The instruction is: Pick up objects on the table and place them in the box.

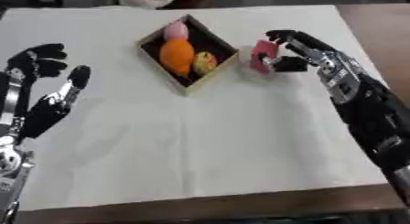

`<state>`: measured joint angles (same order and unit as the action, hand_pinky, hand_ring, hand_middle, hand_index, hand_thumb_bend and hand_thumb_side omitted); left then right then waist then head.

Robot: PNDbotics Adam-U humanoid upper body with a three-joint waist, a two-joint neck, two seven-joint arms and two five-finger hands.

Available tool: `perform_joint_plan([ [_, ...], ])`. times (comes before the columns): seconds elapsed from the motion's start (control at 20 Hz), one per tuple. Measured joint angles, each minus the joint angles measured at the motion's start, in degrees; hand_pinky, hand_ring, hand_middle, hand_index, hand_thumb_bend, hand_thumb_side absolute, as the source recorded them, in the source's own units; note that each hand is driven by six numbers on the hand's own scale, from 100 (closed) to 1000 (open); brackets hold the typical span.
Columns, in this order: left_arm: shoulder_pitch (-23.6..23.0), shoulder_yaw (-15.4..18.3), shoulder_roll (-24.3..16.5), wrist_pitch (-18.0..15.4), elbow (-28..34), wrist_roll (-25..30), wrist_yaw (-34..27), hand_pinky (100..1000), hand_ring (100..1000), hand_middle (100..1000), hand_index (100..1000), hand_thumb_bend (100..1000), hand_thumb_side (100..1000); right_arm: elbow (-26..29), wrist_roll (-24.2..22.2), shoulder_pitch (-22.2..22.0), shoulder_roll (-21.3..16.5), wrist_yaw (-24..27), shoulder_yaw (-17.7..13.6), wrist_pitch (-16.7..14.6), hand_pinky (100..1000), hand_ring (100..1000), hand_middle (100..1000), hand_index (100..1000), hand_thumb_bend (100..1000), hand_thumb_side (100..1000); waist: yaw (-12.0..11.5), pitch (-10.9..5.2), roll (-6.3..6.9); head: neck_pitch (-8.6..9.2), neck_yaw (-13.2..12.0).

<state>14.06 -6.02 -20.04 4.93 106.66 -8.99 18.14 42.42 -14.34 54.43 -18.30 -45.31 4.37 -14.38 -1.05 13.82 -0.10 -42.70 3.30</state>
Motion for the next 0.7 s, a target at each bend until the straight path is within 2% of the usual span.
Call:
perform_joint_plan([
  [0.35,0.00,0.00,0.00,-0.08,0.00,0.08,-0.01,713,683,670,802,594,705,-0.72,-0.86,0.43,0.55,-2.05,0.26,-0.51,874,915,908,982,227,645,-0.03,0.00,0.00,0.00,0.00],
  [0.5,0.00,0.00,0.00,-0.12,0.00,0.12,-0.01,713,683,670,802,587,700,-1.74,-0.04,0.51,1.06,-3.68,0.16,0.27,870,910,888,979,186,574,-0.22,0.00,0.00,0.00,0.00],
  [0.55,0.00,0.00,0.00,-0.12,0.00,0.13,-0.01,713,683,670,802,594,705,-2.00,0.20,0.56,1.12,-4.04,0.02,0.47,867,908,874,976,187,589,-0.25,0.00,0.00,-0.01,0.00],
  [0.7,0.00,0.00,0.00,-0.12,0.00,0.13,-0.01,713,683,670,802,593,705,-2.39,0.68,0.70,1.32,-4.76,-0.24,0.60,855,889,817,959,162,544,-0.32,0.00,0.00,-0.01,0.00],
])
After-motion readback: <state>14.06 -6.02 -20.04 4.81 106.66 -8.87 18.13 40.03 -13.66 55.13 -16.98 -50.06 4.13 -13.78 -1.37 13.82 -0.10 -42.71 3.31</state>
